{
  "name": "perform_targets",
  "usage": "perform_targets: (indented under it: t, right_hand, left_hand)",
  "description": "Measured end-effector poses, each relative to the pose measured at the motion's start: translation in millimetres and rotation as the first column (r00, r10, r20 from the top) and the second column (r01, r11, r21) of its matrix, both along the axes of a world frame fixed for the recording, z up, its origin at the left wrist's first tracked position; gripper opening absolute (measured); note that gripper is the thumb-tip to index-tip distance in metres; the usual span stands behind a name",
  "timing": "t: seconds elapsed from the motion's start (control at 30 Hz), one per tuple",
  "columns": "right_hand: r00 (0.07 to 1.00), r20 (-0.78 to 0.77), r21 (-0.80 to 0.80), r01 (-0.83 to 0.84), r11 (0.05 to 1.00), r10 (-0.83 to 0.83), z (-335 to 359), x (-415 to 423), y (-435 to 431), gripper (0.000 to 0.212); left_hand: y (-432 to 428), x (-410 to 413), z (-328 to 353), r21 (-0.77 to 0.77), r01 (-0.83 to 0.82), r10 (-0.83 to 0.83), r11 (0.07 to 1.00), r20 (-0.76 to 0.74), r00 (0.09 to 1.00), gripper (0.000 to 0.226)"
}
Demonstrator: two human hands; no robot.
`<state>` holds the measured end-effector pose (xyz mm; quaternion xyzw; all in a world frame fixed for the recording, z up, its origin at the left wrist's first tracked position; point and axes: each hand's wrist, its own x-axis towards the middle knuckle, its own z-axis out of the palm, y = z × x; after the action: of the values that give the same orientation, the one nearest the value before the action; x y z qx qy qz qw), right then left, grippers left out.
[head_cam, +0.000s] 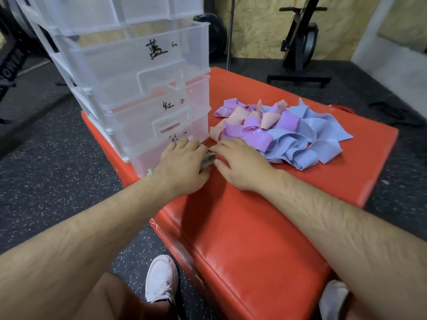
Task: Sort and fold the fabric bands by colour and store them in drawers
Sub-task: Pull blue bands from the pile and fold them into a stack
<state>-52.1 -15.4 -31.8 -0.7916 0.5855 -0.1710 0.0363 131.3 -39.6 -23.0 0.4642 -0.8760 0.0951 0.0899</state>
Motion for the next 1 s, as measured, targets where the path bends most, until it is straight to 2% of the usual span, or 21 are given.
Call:
perform_targets:
  t: [0.17,0.3,0.43,0.53,0.67,0.77,0.83,0.9,1.0]
  right_hand:
    - [0.995,-0.052,0.030,0.086,0.996,-0.085,9.4,-46.6,26.3,0.040]
    - [0.986,-0.040,0.022,0.164,0.986,-0.163,16.9,-84.1,45.8,0.033]
    - [0.968,-0.074,0.042,0.243,0.969,-0.239,14.2,-116.7,58.3,0.034]
    - [0.952,-0.071,0.104,0.303,0.947,-0.297,8.4,-141.3,62.6,0.036]
    - [0.924,-0.055,0.113,0.382,0.917,-0.378,10.6,-161.6,59.9,0.047]
    - [0.901,-0.056,0.155,0.434,0.887,-0.431,16.1,-165.9,49.4,0.050]
    - [0.889,-0.132,0.197,0.457,0.867,-0.438,13.7,-167.5,41.5,0.050]
    - [0.876,-0.195,0.232,0.478,0.847,-0.440,9.7,-168.1,36.0,0.048]
    - [0.875,-0.172,0.234,0.483,0.844,-0.453,8.9,-166.5,30.1,0.031]
  left_hand:
    - [1.4,-47.7,7.6,0.047,0.102,-0.100,0.994,-0.040,0.994,0.060]
    - [5.0,-93.9,5.2,0.024,0.176,-0.174,0.984,-0.067,0.982,0.046]
    - [7.9,-139.4,2.4,0.065,0.263,-0.258,0.963,-0.077,0.963,0.051]
    - [6.5,-168.7,-3.8,0.078,0.296,-0.291,0.952,-0.070,0.954,0.044]
    - [-4.3,-191.6,-7.7,0.064,0.279,-0.269,0.958,-0.135,0.954,0.050]
    - [-12.9,-199.7,-9.0,0.087,0.202,-0.188,0.976,-0.149,0.971,0.037]
    - [-16.7,-200.0,-11.8,0.112,0.162,-0.150,0.980,-0.109,0.983,0.031]
    - [-20.2,-195.8,-14.5,0.148,0.143,-0.134,0.979,-0.072,0.988,0.032]
    - [-25.7,-187.0,-20.8,0.139,0.183,-0.176,0.973,-0.065,0.982,0.033]
